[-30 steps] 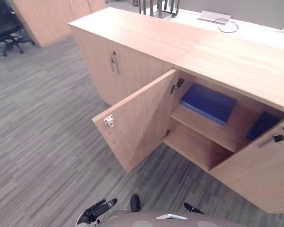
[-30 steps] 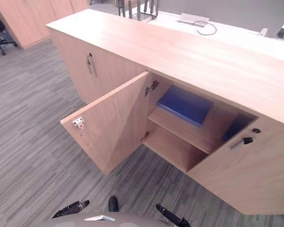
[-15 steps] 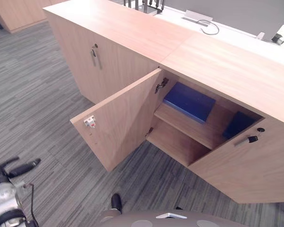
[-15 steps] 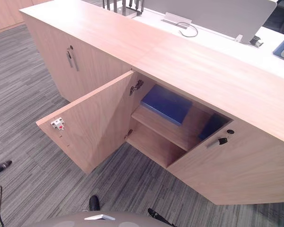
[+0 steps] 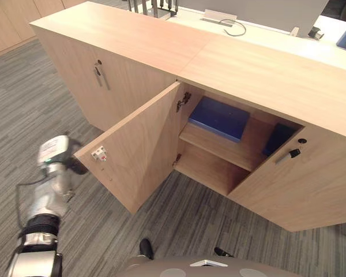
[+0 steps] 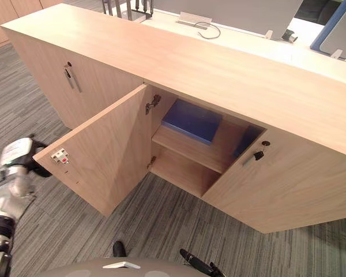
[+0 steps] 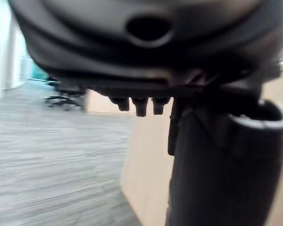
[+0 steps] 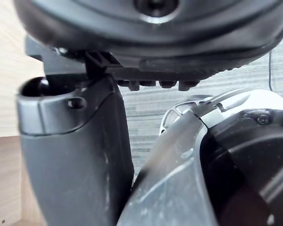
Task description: Walk over to the cabinet, pick up the folder, carry it to the office cabinet, place the folder inside the office cabinet, then close the office cabinet door
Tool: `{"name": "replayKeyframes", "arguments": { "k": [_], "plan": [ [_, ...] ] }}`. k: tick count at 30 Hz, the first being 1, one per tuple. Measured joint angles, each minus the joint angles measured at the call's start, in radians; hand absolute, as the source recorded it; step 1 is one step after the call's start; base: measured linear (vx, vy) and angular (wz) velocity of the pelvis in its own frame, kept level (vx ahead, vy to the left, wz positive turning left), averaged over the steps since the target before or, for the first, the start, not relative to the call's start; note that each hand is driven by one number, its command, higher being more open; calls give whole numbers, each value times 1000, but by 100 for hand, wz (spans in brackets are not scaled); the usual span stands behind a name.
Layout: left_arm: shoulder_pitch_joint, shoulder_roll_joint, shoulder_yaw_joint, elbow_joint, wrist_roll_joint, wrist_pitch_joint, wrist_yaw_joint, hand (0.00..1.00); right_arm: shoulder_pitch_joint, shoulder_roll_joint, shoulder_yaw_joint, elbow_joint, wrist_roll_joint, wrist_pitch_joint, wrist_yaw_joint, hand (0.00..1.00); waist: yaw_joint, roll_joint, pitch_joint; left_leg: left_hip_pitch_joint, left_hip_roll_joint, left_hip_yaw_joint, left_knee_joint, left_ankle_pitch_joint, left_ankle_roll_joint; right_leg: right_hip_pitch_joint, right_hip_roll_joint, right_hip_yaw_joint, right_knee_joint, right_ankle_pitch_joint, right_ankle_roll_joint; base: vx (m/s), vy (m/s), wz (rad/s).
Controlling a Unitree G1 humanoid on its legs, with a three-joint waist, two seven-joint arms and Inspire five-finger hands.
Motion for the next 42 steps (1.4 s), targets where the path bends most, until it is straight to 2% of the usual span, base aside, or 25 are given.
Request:
{"name": "replayKeyframes", "arguments": {
  "k": [2,5,8,9,12,13,15,17,19,20,21,22,23,24,25,26,27,28,29,30,33,35,39,42],
  "plan": [
    [35,0,-51,-44,36,-1,8,100,1,-13,8,-7,-82,-7,7,100,-2,-1,-1,0,-3,-5,0,-1,1,4,-1,-6,0,0,0,7,20,14],
    [77,-20,-200,-77,34,-32,-10,100,-8,-71,81,-43,-301,-22,53,100,6,-3,-2,0,-14,-20,0,-1,2,20,-9,-31,3,0,0,17,26,26],
    [107,-43,-351,-104,34,-86,-47,100,-18,-123,189,-82,-443,-39,82,100,9,-7,-3,-1,-19,-28,0,7,12,22,-18,-53,17,2,3,33,32,12],
    [111,-63,-430,-104,33,-121,-78,100,-22,-144,248,-109,-505,-49,95,100,6,-11,-4,1,-19,-28,1,7,12,21,-19,-55,22,11,9,45,15,2],
    [119,-107,-516,-105,29,-156,-114,100,-32,-177,346,-142,-581,-77,139,100,-7,-28,-3,1,-18,-22,2,8,12,19,-21,-54,21,14,9,51,13,-6],
    [119,-134,-539,-105,-1,-170,-145,100,-41,-199,415,-164,-616,-88,170,100,-14,-41,-3,2,-15,-15,4,8,11,17,-25,-54,20,16,11,42,9,-14],
    [119,-141,-583,-116,-12,-190,-174,100,-43,-241,512,-209,-650,-114,193,100,-16,-47,0,5,-12,-6,5,6,8,11,-25,-52,20,18,12,26,1,-24],
    [121,-143,-633,-153,-16,-207,-214,100,-37,-342,649,-339,-699,-151,222,100,-16,-36,11,3,-5,11,5,4,5,-3,-23,-45,20,26,9,10,2,-28],
    [121,-142,-654,-194,-21,-218,-236,100,15,-493,733,-531,-731,-177,263,100,-13,-21,29,0,-8,12,5,3,4,-4,-26,-30,20,30,7,2,24,-3],
    [126,-143,-662,-221,-35,-217,-247,100,82,-626,789,-679,-781,-185,308,100,-9,-12,32,-1,-13,9,5,-4,-1,-11,-30,-20,25,33,7,13,51,12],
    [146,-153,-657,-266,-49,-213,-252,100,211,-789,870,-856,-824,-187,380,100,2,11,29,-1,-15,9,2,-22,-5,-19,-34,-3,44,33,7,43,59,9],
    [157,-154,-653,-288,-52,-212,-252,100,277,-838,917,-906,-832,-168,401,100,14,16,28,1,-16,11,1,-27,-9,-20,-35,0,51,33,8,65,41,-8],
    [186,-163,-626,-317,-54,-209,-246,100,317,-847,980,-899,-866,-105,465,100,16,7,22,3,-15,14,1,-31,-5,-22,-35,4,50,34,10,135,-5,-7],
    [185,-187,-618,-316,-54,-195,-246,100,332,-870,1128,-900,-834,-106,602,100,16,10,12,1,-17,9,1,-17,10,-16,-34,5,50,34,10,133,-27,0],
    [186,-204,-614,-316,-54,-193,-245,100,346,-861,1205,-900,-800,-108,659,100,16,8,10,-1,-17,6,2,-14,13,-16,-33,5,53,35,10,167,-39,24],
    [196,-238,-603,-316,-54,-193,-236,100,360,-813,1372,-898,-716,-107,747,100,17,5,8,-1,-16,3,5,-10,18,-16,-30,5,58,35,9,135,-43,27],
    [205,-263,-600,-315,-54,-193,-234,100,365,-723,1515,-897,-628,-113,806,100,24,3,2,-1,-9,-2,5,-6,20,-14,-23,5,63,39,3,130,-48,23],
    [209,-272,-600,-315,-53,-193,-231,100,365,-667,1574,-895,-578,-113,834,100,28,5,0,0,0,-2,5,-4,20,-15,-16,5,66,44,-4,109,-59,10],
    [221,-290,-592,-313,-53,-193,-220,100,362,-549,1645,-875,-453,-117,881,100,28,12,-4,2,15,-1,5,1,20,-16,-2,6,72,58,-18,86,-59,-7],
    [228,-306,-583,-308,-53,-192,-213,100,361,-444,1666,-865,-363,-124,898,100,25,13,-7,8,26,7,5,4,17,-16,7,8,72,66,-23,71,-55,-17],
    [219,-342,-580,-283,-53,-186,-205,100,293,-305,1670,-875,-226,-120,895,100,10,11,-20,19,32,37,5,3,17,-19,8,33,61,68,-20,26,-38,-37],
    [217,-368,-584,-279,-53,-186,-201,100,251,-300,1672,-870,-144,-92,888,100,13,12,-25,18,29,42,5,2,15,-18,9,34,40,70,-20,-24,0,-16],
    [216,-377,-581,-256,-54,-179,-199,100,187,-323,1799,-871,-106,-21,888,100,41,26,-24,16,26,38,0,-4,8,-15,16,60,6,70,-19,-81,22,-6],
    [217,-377,-570,-236,-55,-173,-197,100,173,-330,1827,-872,-106,-3,888,100,52,35,-25,8,26,39,0,3,13,-11,25,68,-26,69,-19,-119,2,-4]
  ]
}}
